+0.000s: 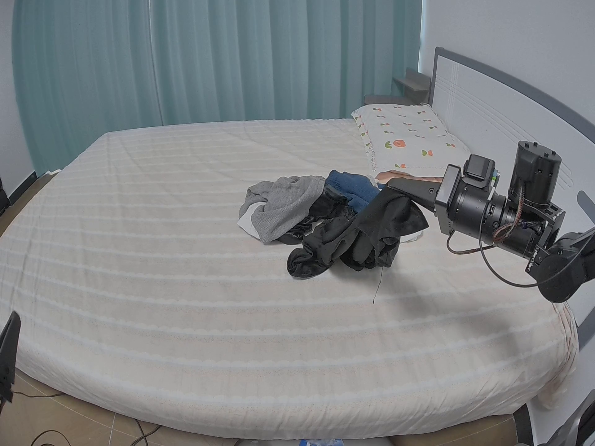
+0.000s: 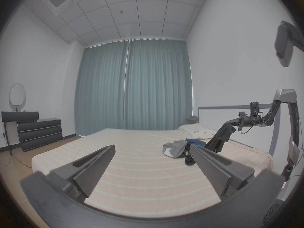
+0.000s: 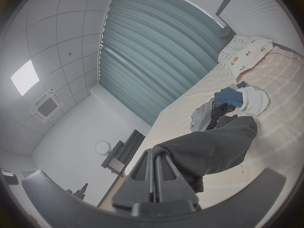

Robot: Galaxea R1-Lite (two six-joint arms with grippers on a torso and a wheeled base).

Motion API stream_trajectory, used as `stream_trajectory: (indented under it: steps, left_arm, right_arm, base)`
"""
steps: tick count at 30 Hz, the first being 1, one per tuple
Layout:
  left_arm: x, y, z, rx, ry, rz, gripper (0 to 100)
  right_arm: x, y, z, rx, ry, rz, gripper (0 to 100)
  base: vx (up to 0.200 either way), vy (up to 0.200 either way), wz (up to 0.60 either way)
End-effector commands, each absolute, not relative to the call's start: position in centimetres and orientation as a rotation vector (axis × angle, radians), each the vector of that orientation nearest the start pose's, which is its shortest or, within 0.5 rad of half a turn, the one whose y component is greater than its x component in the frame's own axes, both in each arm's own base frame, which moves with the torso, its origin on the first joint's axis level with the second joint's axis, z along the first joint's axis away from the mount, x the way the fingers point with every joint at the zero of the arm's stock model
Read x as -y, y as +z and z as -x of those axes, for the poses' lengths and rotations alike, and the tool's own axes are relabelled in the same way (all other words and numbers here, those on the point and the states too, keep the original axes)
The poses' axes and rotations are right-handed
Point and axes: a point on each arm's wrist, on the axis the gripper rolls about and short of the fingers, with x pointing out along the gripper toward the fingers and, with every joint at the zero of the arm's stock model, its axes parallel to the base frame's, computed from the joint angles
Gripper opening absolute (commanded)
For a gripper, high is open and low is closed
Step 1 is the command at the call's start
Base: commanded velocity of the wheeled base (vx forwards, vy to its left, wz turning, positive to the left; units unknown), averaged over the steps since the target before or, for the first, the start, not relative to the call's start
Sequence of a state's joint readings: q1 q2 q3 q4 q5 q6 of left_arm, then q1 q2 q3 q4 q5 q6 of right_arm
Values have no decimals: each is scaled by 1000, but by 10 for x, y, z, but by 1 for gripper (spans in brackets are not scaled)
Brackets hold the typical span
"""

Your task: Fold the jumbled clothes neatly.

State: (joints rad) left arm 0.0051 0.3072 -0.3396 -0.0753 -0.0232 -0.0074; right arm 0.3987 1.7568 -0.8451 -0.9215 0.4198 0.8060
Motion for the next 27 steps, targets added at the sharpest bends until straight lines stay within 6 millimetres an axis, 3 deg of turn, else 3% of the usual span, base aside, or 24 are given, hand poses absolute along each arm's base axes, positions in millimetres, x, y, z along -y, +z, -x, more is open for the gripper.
stream_trajectory:
  steps: [1,2,3,6,9,10,11,15,18,20,24,27]
  left_arm:
    - [9,195,-87,-293,-166,-3,100]
    - [9,195,-87,-293,-166,-3,100]
    - [14,188,-108,-361,-195,24,100]
    - [22,181,-130,-408,-229,31,100]
    - [39,165,-171,-435,-267,102,100]
    - [39,165,-171,-435,-267,102,100]
    - [53,148,-197,-481,-280,139,100]
    - [76,124,-233,-440,-294,167,100]
    - [103,96,-267,-414,-228,177,100]
    - [123,86,-282,-412,-193,173,100]
    - [154,87,-296,-393,-244,240,100]
    - [183,77,-308,-404,-295,243,100]
  right_arm:
    - [-139,208,-286,-319,805,-757,0]
    - [-139,208,-286,-319,805,-757,0]
    - [-139,211,-283,-309,811,-757,0]
    - [-139,207,-282,-326,807,-755,0]
    - [-145,204,-287,-334,813,-755,0]
    - [-145,204,-287,-334,813,-755,0]
    - [-151,206,-291,-327,828,-745,0]
    - [-155,217,-290,-299,851,-738,0]
    - [-156,230,-282,-274,878,-736,0]
    - [-155,240,-279,-254,888,-738,0]
    - [-152,262,-276,-222,886,-742,0]
    - [-156,272,-277,-227,848,-747,0]
  base:
    - [0,0,0]
    - [0,0,0]
    - [0,0,0]
    - [0,0,0]
    - [0,0,0]
    - [0,0,0]
    - [0,0,0]
    - [0,0,0]
    - [0,0,0]
    - [0,0,0]
    - [0,0,0]
    - [0,0,0]
